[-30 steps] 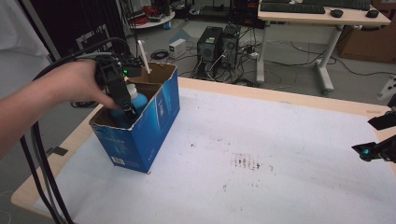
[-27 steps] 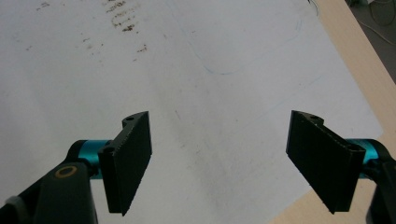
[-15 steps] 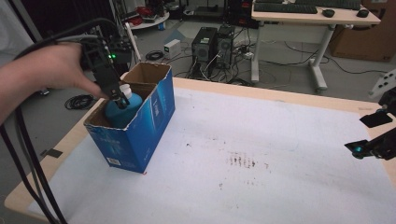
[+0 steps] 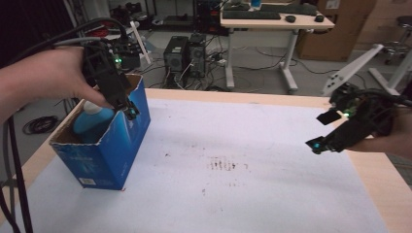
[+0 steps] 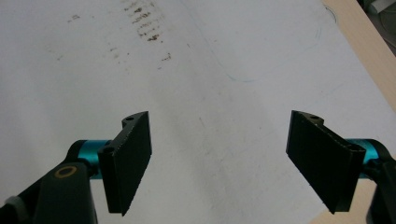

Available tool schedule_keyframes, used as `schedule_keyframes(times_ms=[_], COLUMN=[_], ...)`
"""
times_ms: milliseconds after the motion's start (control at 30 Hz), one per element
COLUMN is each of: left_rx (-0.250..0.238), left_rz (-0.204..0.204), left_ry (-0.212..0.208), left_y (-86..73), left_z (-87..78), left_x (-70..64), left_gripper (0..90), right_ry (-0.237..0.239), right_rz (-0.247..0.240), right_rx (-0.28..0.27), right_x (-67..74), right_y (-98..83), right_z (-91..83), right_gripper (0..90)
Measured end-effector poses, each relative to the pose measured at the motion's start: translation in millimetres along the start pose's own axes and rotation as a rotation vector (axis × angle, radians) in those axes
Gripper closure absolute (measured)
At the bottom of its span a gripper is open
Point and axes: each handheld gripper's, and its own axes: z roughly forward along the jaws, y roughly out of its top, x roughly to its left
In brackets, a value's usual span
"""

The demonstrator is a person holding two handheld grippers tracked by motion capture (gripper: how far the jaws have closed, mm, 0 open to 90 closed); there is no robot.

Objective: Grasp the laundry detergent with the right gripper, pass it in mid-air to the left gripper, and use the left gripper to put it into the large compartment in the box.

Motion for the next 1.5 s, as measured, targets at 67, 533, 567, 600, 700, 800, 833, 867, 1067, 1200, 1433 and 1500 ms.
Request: schedule_keyframes(times_ms=[67, 533, 567, 600, 700, 800, 833, 867, 1067, 1200, 1433, 1500], left_rx=[-0.014, -0.025, -0.029, -0.027, -0.029, -0.029, -0.029, -0.035, -0.042, -0.041, -0.038, -0.036], left_rz=[0.03, 0.135, 0.138, 0.138, 0.136, 0.13, 0.13, 0.126, 0.121, 0.118, 0.116, 0.117], left_ry=[-0.013, -0.08, -0.082, -0.085, -0.084, -0.078, -0.078, -0.078, -0.08, -0.08, -0.079, -0.079], left_y=[10.6, 55.7, 56.7, 57.6, 59.2, 60.1, 60.3, 60.2, 59.8, 59.3, 58.0, 57.8], left_z=[3.8, 50.5, 53.1, 55.0, 58.2, 59.1, 59.0, 59.2, 61.6, 63.8, 64.0, 64.2], left_x=[-5.8, -38.2, -39.5, -40.7, -41.2, -41.6, -41.9, -42.5, -43.9, -44.8, -44.3, -44.2], left_gripper=[17.9, 17.9, 17.9, 17.9, 17.9, 17.9, 17.9, 17.9, 17.9, 17.9, 17.9, 17.9], right_ry=[-0.011, 0.035, 0.038, 0.037, 0.052, 0.053, 0.052, 0.054, 0.063, 0.066, 0.072, 0.072], right_rz=[0.004, -0.022, -0.025, -0.029, -0.031, -0.037, -0.037, -0.039, -0.04, -0.033, -0.037, -0.042], right_rx=[-0.003, -0.014, -0.011, -0.01, -0.007, -0.01, -0.01, -0.012, -0.008, -0.013, -0.013, -0.013], right_x=[3.5, 23.4, 24.4, 24.9, 25.3, 24.2, 24.3, 24.1, 23.1, 23.1, 22.2, 22.3], right_y=[0.5, 0.8, 0.6, 0.3, -0.5, -0.5, -0.3, -0.1, 0.6, 1.4, 2.2, 2.4], right_z=[-0.9, 0.5, 1.1, 1.5, 2.8, 3.9, 3.9, 4.1, 6.5, 6.1, 7.9, 7.9], right_gripper=[17.1, 17.1, 17.1, 17.1, 17.1, 17.1, 17.1, 17.1, 17.1, 17.0, 17.0, 17.1])
